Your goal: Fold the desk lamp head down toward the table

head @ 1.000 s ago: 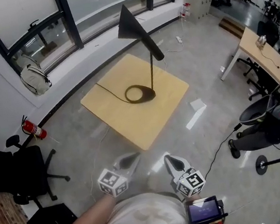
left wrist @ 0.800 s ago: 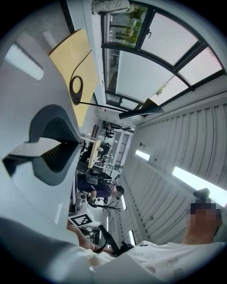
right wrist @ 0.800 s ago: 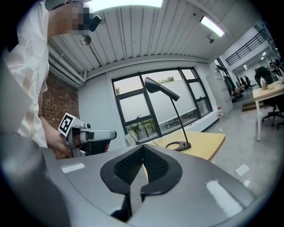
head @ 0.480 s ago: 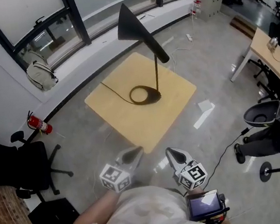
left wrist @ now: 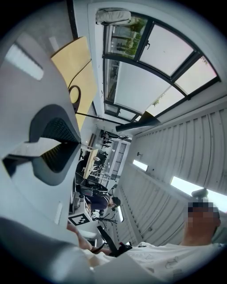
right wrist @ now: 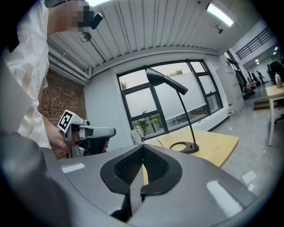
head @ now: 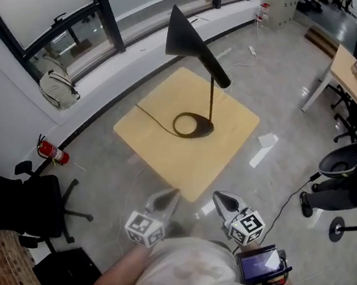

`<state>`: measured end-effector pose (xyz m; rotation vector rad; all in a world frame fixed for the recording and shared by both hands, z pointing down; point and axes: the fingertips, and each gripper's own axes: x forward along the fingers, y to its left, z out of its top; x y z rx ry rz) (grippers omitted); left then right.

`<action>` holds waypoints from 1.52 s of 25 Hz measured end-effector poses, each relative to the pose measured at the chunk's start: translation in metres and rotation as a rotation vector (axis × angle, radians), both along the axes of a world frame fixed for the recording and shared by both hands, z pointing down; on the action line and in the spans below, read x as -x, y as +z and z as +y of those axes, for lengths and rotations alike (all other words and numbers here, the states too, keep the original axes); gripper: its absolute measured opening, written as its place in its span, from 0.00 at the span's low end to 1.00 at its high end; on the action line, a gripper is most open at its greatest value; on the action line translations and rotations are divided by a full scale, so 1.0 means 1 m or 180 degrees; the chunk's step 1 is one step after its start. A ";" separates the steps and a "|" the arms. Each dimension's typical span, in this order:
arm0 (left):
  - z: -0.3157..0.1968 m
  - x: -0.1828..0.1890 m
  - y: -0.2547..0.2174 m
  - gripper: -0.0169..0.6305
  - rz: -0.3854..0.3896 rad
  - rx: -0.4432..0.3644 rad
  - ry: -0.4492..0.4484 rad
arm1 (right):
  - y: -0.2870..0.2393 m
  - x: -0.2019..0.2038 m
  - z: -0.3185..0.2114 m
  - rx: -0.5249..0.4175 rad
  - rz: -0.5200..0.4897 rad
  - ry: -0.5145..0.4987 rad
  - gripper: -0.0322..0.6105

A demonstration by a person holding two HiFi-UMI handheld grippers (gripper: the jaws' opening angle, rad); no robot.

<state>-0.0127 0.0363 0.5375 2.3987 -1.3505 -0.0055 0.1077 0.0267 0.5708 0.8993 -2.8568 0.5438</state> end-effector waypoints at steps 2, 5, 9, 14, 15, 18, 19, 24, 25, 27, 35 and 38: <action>-0.007 0.013 0.007 0.03 0.0063 0.0062 -0.0050 | 0.000 0.009 -0.004 -0.0020 0.0039 -0.0010 0.07; -0.026 0.021 0.007 0.03 0.0101 0.0045 -0.0053 | 0.001 0.008 -0.016 0.0034 0.0060 0.0060 0.07; -0.059 0.033 -0.010 0.03 0.0124 -0.0097 -0.0004 | -0.002 0.012 -0.037 0.0044 0.0093 0.0156 0.07; -0.083 0.052 -0.009 0.03 0.0151 -0.0167 0.0105 | -0.014 0.034 -0.062 -0.0068 0.0155 0.0206 0.07; -0.087 0.053 -0.010 0.03 0.0162 -0.0168 0.0123 | -0.016 0.038 -0.066 -0.0083 0.0181 0.0202 0.07; -0.099 0.056 -0.014 0.03 0.0201 -0.0166 0.0175 | -0.018 0.043 -0.070 -0.0101 0.0289 0.0192 0.07; -0.101 0.057 -0.014 0.03 0.0208 -0.0174 0.0201 | -0.018 0.045 -0.071 -0.0103 0.0318 0.0205 0.07; -0.111 0.063 -0.015 0.03 0.0217 -0.0190 0.0324 | -0.018 0.043 -0.084 -0.0108 0.0363 0.0400 0.07; -0.112 0.064 -0.015 0.03 0.0219 -0.0187 0.0336 | -0.018 0.041 -0.086 -0.0107 0.0358 0.0443 0.07; -0.113 0.065 -0.017 0.03 0.0229 -0.0185 0.0353 | -0.020 0.039 -0.091 -0.0122 0.0361 0.0495 0.07; -0.132 0.062 -0.015 0.03 0.0181 -0.0145 0.0276 | -0.033 0.032 -0.124 -0.0243 0.0345 0.0520 0.07; -0.140 0.057 -0.017 0.03 0.0128 -0.0196 0.0263 | -0.038 0.025 -0.139 -0.0285 0.0359 0.0471 0.07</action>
